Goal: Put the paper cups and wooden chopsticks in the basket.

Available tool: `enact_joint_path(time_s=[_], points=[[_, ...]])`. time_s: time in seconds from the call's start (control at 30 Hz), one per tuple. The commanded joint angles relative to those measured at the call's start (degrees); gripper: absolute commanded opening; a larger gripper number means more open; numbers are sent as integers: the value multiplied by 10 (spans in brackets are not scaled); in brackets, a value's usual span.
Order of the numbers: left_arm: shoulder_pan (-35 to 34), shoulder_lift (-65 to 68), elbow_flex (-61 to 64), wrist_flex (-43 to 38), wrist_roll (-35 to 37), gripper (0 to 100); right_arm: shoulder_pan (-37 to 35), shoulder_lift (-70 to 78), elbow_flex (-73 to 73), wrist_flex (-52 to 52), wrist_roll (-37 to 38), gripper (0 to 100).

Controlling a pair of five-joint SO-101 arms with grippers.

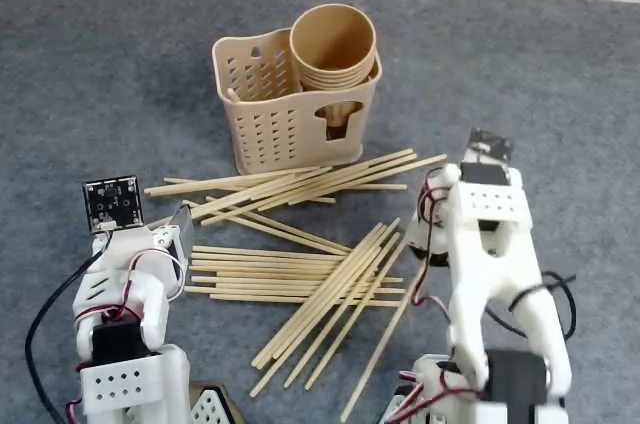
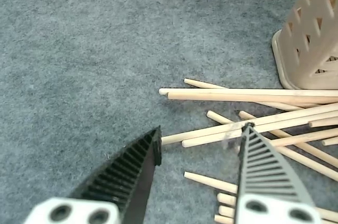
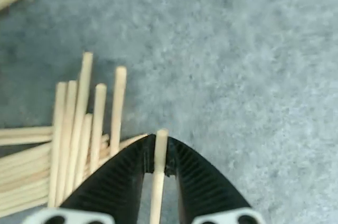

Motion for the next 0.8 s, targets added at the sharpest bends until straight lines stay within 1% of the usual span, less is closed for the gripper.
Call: enact_joint_path(time_s=[0.0,0.07,0.2,0.53,0.63,0.77], points=[[-1,-7,-5,-11,-3,235,5,-83,-2,34,-2,4],[-1,-7,-5,-11,-3,235,5,-117,-2,47,1,4],[-2,-7,-5,-11,-3,235,4,-176,-2,59,47,4],[-4,-7,-5,-11,-3,235,0,-266,-2,58,50,4],[-4,-7,-5,-11,-3,235,-33,-290,-7,59,50,4],[-5,-7,-5,-11,-3,235,-95,-333,-7,59,48,4]])
